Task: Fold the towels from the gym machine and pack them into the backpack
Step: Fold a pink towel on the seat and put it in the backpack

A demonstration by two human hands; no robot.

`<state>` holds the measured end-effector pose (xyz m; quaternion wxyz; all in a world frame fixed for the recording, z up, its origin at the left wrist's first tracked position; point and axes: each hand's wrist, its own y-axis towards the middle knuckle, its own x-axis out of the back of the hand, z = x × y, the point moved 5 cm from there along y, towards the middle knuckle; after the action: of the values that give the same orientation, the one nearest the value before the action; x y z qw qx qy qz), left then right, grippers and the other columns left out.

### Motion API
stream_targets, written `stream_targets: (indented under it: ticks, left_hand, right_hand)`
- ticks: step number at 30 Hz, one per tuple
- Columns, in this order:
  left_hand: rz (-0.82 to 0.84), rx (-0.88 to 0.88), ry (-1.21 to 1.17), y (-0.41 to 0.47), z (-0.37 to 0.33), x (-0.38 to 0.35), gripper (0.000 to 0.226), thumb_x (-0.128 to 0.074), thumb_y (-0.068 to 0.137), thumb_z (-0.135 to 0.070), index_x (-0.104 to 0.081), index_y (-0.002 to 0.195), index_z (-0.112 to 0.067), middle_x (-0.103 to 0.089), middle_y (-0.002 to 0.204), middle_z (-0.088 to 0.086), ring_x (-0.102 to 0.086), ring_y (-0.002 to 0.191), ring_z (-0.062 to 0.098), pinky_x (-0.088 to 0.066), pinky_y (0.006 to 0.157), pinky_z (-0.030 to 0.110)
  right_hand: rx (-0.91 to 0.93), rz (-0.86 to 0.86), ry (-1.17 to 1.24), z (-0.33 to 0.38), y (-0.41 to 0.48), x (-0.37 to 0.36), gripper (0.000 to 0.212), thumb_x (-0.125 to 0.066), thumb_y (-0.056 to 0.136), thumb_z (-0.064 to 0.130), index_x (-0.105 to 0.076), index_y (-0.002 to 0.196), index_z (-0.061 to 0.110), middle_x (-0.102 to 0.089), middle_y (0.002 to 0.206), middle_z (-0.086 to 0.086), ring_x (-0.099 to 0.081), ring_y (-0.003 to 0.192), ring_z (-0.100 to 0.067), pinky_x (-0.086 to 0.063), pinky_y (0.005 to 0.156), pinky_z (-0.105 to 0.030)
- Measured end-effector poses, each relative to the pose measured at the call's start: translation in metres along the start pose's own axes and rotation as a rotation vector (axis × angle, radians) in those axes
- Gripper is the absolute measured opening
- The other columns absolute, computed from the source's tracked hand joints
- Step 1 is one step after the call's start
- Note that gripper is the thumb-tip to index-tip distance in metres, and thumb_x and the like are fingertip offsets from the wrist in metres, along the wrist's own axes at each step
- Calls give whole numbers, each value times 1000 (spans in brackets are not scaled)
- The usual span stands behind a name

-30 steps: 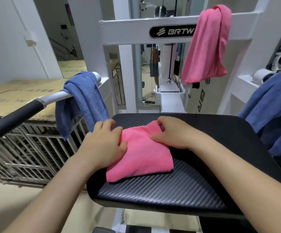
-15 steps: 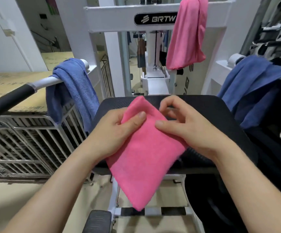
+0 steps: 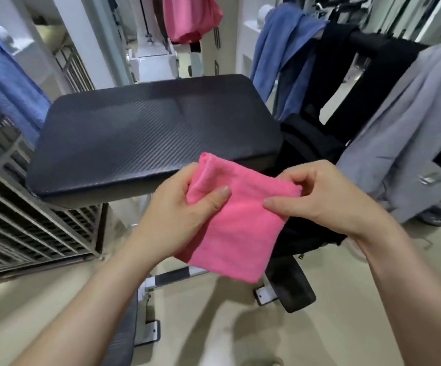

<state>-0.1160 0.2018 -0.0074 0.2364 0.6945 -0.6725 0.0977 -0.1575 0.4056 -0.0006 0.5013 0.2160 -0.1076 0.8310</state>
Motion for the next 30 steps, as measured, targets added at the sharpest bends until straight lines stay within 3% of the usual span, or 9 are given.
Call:
stream_targets:
  ticks: [3, 7, 10, 14, 17, 20, 24, 27, 30]
  left_hand:
    - [179, 142, -164, -6, 8, -51, 25, -74, 80, -32, -66, 102, -28, -73, 96, -11, -69, 89, 7, -54, 80, 27]
    - [250, 166, -176, -11, 14, -114, 32, -77, 79, -15, -65, 107, -23, -73, 100, -6, -68, 94, 10, -54, 86, 31]
    - [240, 181, -188, -14, 20, -162, 29, -81, 74, -9, -66, 98, -17, -72, 90, 0, -65, 82, 10, -53, 80, 30]
    - [89, 230, -62, -12, 54, -203, 27, -74, 75, 3, -64, 95, -12, -66, 90, -5, -59, 86, 7, -47, 79, 21]
    - [37, 336, 215, -6, 109, -208, 63, -53, 72, 17, -59, 121, -23, -53, 123, 1, -50, 118, 22, -41, 92, 22]
    - [256, 419, 695, -2, 163, -215, 93, -51, 72, 10, -25, 147, -40, -16, 156, 12, -19, 140, 36, -39, 104, 40]
    - [261, 202, 1128, 36, 205, -228, 71, -66, 84, -17, -35, 142, -42, -9, 159, 9, -9, 143, 34, -26, 109, 54]
    - [296, 123, 1113, 57, 203, -237, 26, -56, 89, -15, -65, 108, -31, -47, 143, -2, -17, 144, 25, -10, 111, 62]
    - [327, -179, 1166, 41, 158, -261, 13, -63, 77, -9, -61, 78, -23, -68, 81, -5, -59, 112, 19, -12, 113, 60]
  right_hand:
    - [-63, -99, -12, -28, -25, 22, 30, -80, 71, 10, -53, 83, 13, -52, 71, -1, -49, 66, -14, -41, 61, -34]
    - [-199, 109, -183, -68, -58, 37, 40, -82, 68, 25, -61, 101, 36, -64, 82, 8, -60, 72, -7, -51, 68, -31]
    - [-225, 237, -337, -100, -70, 35, 23, -75, 73, 44, -69, 85, 25, -68, 78, 2, -63, 68, -9, -52, 62, -32]
    - [-220, 25, -390, -153, -76, 38, 16, -57, 83, 27, -59, 75, 14, -63, 72, -4, -61, 70, -24, -48, 60, -41]
    - [-311, -132, -294, -190, -83, 48, 5, -50, 84, 15, -46, 82, 15, -56, 75, -3, -56, 70, -22, -42, 56, -35]
    - [-330, -183, -205, -214, -83, 51, 11, -45, 81, 5, -39, 87, 12, -49, 73, -3, -50, 67, -20, -39, 57, -34]
    - [-265, -344, -93, -223, -84, 57, 26, -44, 81, -3, -45, 83, 23, -53, 70, 8, -50, 66, -10, -40, 60, -26]
    - [-235, -395, -235, -221, -79, 65, 32, -44, 83, -1, -49, 97, 27, -59, 78, 9, -57, 74, -12, -47, 64, -35]
    - [-243, -343, -282, -215, -79, 68, 48, -42, 85, 6, -44, 126, 31, -62, 93, 4, -58, 82, -19, -49, 69, -34]
